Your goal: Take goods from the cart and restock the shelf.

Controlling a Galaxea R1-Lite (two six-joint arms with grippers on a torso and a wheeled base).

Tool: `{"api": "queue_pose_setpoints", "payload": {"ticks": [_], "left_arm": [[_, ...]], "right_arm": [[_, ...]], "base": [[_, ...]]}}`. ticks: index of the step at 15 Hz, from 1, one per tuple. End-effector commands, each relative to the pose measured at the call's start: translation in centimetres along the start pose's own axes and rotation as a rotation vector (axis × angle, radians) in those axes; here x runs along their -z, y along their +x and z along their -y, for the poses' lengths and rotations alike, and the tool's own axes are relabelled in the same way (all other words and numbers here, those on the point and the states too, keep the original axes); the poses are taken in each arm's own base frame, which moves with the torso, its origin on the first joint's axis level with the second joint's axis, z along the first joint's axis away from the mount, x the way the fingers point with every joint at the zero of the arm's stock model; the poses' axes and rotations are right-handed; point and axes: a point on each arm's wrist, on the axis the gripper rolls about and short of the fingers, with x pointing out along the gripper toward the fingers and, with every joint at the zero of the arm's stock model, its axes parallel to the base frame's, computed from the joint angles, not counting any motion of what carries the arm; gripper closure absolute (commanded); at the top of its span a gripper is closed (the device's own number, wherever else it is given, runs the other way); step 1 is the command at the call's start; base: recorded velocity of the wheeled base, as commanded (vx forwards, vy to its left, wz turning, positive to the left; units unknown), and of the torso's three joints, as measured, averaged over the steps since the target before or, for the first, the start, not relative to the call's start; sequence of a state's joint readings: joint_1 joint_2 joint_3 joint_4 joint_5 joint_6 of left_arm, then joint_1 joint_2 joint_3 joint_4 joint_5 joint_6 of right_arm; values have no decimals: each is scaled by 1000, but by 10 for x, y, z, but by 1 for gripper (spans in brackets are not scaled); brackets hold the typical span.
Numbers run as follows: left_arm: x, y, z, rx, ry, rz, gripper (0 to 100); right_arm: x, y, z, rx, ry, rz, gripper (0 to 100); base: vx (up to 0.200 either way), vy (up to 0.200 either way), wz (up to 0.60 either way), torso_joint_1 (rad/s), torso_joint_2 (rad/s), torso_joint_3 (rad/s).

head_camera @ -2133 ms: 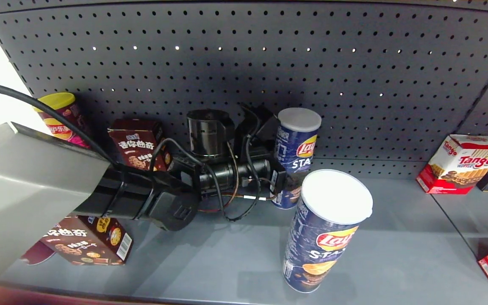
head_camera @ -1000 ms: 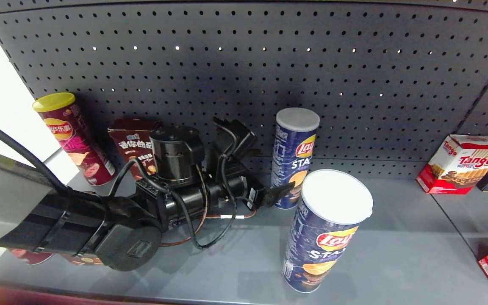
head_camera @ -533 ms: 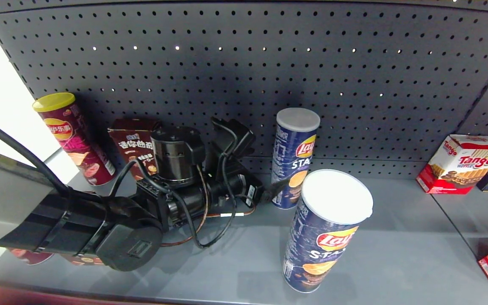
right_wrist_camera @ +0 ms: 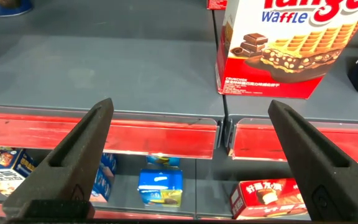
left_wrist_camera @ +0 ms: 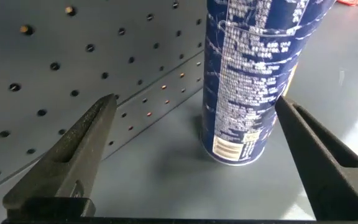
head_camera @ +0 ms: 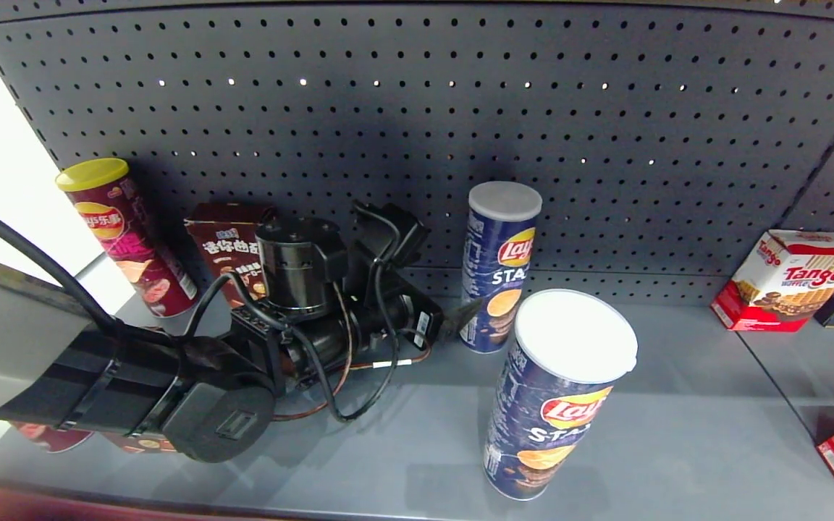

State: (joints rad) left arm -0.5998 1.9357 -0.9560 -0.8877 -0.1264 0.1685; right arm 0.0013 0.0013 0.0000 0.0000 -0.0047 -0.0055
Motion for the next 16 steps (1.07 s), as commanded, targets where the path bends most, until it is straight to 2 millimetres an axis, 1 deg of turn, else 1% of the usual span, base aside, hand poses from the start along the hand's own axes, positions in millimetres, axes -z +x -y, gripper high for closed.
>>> {"api": "queue_pose_setpoints", "payload": {"ticks": [1, 8, 16], "left_arm": [[0, 0, 0, -7, -6, 0, 0], [1, -1, -12, -80, -10, -8, 0], [1, 0, -13, -104, -10, -12, 0]], "right_arm": [[0, 0, 0, 0, -1, 0, 0], [0, 0, 0, 0, -1, 0, 0], [0, 0, 0, 0, -1, 0, 0]], "base": [[0, 0, 0, 0, 0, 0], [0, 0, 0, 0, 0, 0], [0, 0, 0, 0, 0, 0]]}}
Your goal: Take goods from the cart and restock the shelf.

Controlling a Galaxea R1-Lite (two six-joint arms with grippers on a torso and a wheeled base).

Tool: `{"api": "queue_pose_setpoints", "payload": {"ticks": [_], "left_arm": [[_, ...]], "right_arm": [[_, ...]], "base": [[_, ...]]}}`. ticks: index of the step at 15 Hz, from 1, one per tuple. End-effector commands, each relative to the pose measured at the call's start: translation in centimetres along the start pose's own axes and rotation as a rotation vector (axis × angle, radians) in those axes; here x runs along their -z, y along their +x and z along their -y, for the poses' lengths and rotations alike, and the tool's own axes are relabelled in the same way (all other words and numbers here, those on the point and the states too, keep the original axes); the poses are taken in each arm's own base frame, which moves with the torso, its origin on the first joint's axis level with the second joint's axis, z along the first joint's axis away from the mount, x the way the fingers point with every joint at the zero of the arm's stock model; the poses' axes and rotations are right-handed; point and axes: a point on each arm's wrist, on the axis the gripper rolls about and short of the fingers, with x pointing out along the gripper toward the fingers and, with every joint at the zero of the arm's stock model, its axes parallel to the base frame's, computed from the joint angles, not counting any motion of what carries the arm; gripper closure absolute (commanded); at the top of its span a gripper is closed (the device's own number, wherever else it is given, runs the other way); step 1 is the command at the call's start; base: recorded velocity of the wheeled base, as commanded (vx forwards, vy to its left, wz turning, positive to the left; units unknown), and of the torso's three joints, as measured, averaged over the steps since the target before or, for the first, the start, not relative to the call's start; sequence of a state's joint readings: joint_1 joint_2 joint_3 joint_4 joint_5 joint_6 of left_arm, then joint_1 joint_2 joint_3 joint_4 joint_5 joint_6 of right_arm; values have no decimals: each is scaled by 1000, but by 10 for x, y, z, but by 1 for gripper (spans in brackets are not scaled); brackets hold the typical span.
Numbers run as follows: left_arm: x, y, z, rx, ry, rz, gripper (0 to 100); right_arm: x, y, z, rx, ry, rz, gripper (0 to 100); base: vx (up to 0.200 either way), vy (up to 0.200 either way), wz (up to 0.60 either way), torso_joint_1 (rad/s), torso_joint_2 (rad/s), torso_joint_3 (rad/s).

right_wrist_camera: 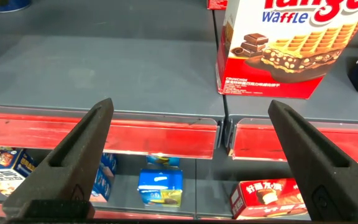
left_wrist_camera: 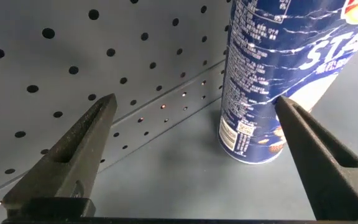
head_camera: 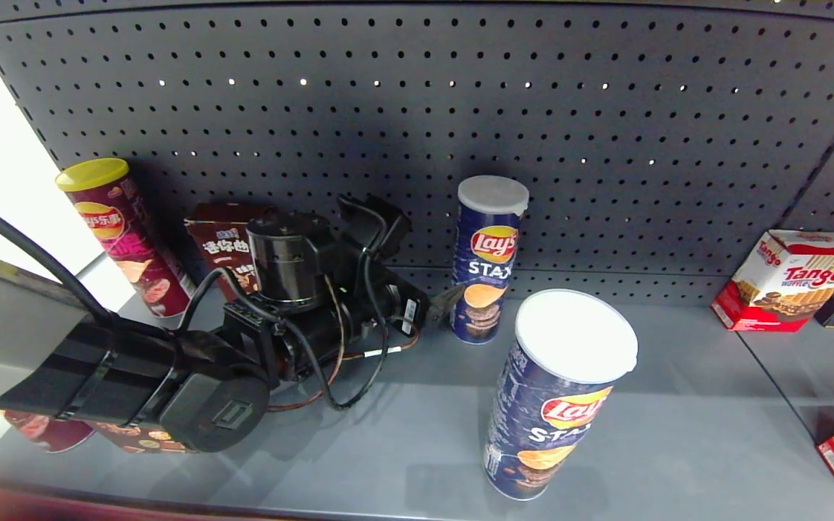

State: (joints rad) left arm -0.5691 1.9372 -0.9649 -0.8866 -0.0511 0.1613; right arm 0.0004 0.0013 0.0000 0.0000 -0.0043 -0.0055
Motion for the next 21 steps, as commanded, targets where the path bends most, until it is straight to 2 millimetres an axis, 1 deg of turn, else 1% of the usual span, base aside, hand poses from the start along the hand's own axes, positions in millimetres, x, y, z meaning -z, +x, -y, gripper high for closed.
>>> {"api": "queue_pose_setpoints", "payload": {"ticks": [1, 11, 14, 15, 16, 17, 20, 21], "left_arm": [[0, 0, -1, -2, 0, 0, 0], [3, 2, -6, -50, 0, -11, 0], [-5, -3, -4, -46, 6, 9, 0], [-16, -13, 1, -36, 8, 36, 0], [-18, -17, 3, -30, 8, 40, 0], [-22, -34, 7, -23, 11, 49, 0], [-22, -67, 16, 5, 20, 38, 0], [-23, -80, 22, 24, 21, 39, 0]], "right_arm": [[0, 0, 0, -1, -1, 0, 0], [0, 0, 0, -1, -1, 0, 0], [0, 0, 0, -2, -1, 0, 0], [0, 0, 0, -1, -1, 0, 0], [0, 0, 0, -1, -1, 0, 0], [0, 0, 0, -2, -1, 0, 0], [0, 0, 0, -1, -1, 0, 0], [0, 0, 0, -1, -1, 0, 0]], "base": [[0, 0, 0, 0, 0, 0], [0, 0, 0, 0, 0, 0], [0, 0, 0, 0, 0, 0], [0, 0, 0, 0, 0, 0], [0, 0, 0, 0, 0, 0], [0, 0, 0, 0, 0, 0], [0, 0, 0, 0, 0, 0], [0, 0, 0, 0, 0, 0]]}}
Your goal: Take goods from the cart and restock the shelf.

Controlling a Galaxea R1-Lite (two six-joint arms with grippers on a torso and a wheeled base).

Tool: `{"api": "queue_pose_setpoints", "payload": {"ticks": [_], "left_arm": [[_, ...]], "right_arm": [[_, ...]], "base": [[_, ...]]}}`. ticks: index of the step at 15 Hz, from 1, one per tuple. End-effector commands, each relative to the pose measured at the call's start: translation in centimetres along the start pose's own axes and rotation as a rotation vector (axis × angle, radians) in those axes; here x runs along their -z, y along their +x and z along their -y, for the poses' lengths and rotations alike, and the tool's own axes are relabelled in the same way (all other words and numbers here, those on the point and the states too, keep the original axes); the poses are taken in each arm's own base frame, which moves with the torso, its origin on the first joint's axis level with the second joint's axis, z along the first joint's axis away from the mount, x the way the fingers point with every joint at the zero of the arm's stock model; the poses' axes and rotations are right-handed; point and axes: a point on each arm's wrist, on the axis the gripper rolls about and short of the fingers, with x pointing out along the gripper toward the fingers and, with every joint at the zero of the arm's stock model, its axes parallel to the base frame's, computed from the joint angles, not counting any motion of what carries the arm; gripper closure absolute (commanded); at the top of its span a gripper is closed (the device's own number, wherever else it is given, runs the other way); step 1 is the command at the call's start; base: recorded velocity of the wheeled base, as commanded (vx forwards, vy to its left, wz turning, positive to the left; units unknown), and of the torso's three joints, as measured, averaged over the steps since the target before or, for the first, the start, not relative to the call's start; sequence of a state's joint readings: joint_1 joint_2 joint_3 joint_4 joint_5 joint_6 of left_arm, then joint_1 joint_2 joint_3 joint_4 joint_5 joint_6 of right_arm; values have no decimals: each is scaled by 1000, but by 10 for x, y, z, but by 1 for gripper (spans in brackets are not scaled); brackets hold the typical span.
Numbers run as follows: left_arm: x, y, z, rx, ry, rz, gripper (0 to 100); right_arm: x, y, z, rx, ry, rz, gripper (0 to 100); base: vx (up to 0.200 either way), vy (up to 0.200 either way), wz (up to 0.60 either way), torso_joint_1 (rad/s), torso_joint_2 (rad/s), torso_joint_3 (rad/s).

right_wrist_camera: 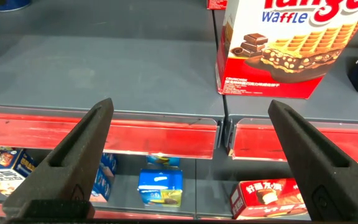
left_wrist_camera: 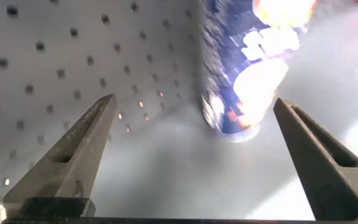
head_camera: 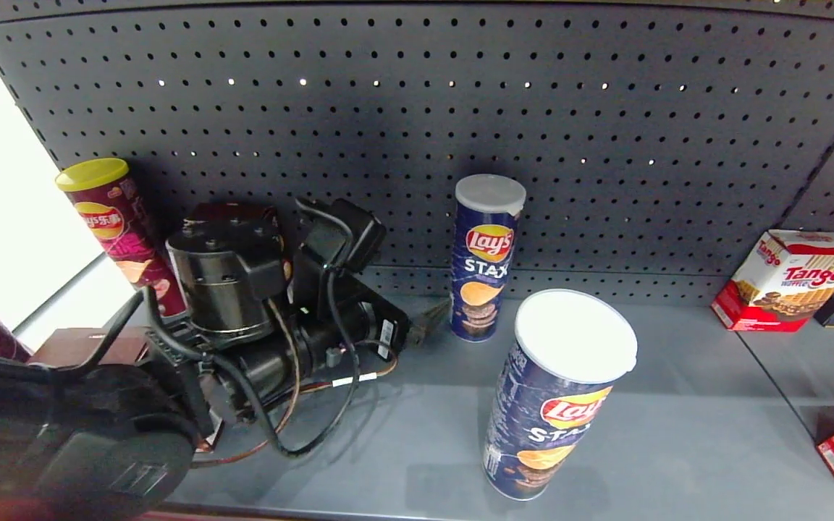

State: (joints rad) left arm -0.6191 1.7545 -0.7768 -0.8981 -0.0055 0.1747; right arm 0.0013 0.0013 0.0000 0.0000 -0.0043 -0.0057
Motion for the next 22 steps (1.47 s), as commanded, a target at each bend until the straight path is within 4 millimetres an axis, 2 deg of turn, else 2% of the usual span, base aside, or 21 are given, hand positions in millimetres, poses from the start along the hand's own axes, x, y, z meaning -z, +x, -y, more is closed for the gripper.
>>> {"api": "queue_pose_setpoints", "payload": {"ticks": [1, 5, 9, 11, 12, 14, 18, 19, 22], "left_arm": [[-11, -41, 13, 37, 1, 36, 0], [-17, -83, 25, 92, 4, 78, 0], [-17, -137, 43, 186, 6, 135, 0], [2, -167, 54, 281, 15, 117, 0], [15, -187, 55, 322, 19, 111, 0], [33, -215, 49, 343, 20, 116, 0], [63, -254, 31, 268, 53, 99, 0], [76, -272, 23, 188, 79, 63, 0], [92, -287, 21, 144, 71, 6, 0]], "right_arm": [[0, 0, 0, -1, 0, 0, 0], [0, 0, 0, 0, 0, 0, 0], [0, 0, 0, 0, 0, 0, 0], [0, 0, 0, 0, 0, 0, 0], [0, 0, 0, 0, 0, 0, 0], [0, 0, 0, 0, 0, 0, 0], [0, 0, 0, 0, 0, 0, 0], [0, 0, 0, -1, 0, 0, 0], [0, 0, 0, 0, 0, 0, 0]], "base": [[0, 0, 0, 0, 0, 0], [0, 0, 0, 0, 0, 0], [0, 0, 0, 0, 0, 0], [0, 0, 0, 0, 0, 0], [0, 0, 0, 0, 0, 0], [0, 0, 0, 0, 0, 0], [0, 0, 0, 0, 0, 0], [0, 0, 0, 0, 0, 0], [0, 0, 0, 0, 0, 0]]}}
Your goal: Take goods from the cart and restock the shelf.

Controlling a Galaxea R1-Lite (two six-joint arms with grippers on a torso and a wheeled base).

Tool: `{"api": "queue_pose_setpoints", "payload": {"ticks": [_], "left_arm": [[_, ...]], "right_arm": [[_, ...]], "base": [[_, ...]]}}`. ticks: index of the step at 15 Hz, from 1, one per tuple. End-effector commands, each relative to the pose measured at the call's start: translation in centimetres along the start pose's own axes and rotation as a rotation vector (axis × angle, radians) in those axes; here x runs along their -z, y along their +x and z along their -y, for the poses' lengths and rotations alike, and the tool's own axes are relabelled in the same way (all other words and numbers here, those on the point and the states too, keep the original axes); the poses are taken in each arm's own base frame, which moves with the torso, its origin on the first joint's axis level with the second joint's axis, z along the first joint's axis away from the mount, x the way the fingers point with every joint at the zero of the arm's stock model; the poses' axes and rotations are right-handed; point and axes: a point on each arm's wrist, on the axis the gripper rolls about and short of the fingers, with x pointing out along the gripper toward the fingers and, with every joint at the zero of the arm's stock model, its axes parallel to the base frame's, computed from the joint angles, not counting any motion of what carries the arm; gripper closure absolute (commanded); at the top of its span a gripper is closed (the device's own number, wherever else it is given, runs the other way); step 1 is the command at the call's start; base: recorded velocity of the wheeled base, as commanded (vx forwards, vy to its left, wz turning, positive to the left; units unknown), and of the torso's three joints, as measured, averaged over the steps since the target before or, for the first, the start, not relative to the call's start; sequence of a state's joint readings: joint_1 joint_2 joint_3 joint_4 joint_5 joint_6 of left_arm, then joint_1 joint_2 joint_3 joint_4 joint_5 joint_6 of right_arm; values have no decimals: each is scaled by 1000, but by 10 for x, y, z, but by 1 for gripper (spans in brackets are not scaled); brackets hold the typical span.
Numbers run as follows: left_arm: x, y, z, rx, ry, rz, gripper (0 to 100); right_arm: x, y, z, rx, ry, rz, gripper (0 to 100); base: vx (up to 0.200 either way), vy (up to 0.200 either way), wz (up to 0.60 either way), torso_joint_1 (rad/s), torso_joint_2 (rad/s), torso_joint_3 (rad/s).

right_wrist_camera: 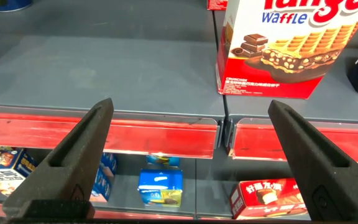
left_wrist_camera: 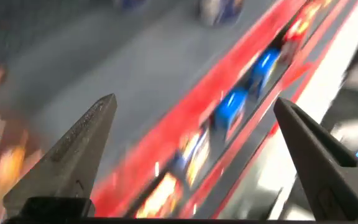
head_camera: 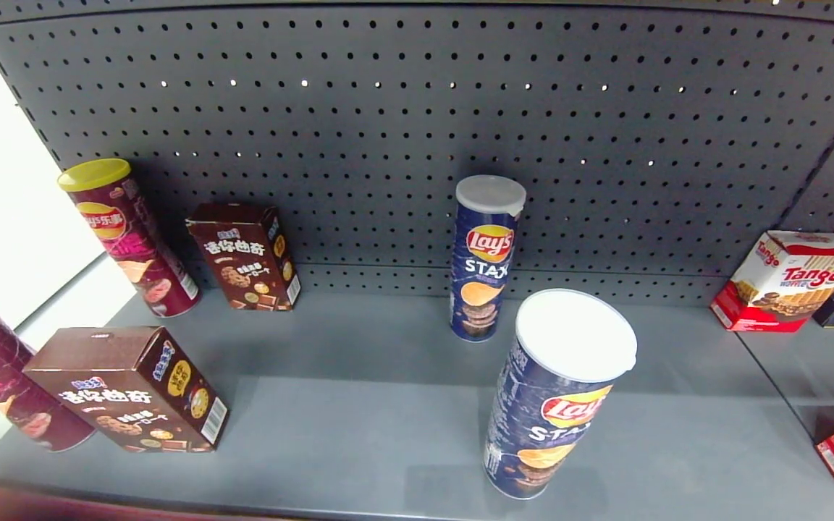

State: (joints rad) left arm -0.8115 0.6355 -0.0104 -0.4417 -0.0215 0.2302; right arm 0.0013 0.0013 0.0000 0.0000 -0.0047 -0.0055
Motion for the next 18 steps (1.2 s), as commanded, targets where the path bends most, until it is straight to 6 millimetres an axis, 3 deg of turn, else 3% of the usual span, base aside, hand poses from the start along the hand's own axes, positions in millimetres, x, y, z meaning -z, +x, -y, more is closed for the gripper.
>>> {"api": "queue_pose_setpoints", "payload": {"ticks": [1, 5, 13, 18], "left_arm": [[13, -24, 1, -132, -13, 46, 0], [37, -36, 9, -369, -72, -116, 0], [43, -50, 28, -821, -133, 38, 0], [47, -51, 29, -799, -150, 33, 0]], "right_arm": [[0, 0, 0, 0, -1, 0, 0], [0, 0, 0, 0, -1, 0, 0], [0, 0, 0, 0, -1, 0, 0], [0, 0, 0, 0, -1, 0, 0]], "base": [[0, 0, 0, 0, 0, 0], [0, 0, 0, 0, 0, 0], [0, 0, 0, 0, 0, 0], [0, 0, 0, 0, 0, 0]]}}
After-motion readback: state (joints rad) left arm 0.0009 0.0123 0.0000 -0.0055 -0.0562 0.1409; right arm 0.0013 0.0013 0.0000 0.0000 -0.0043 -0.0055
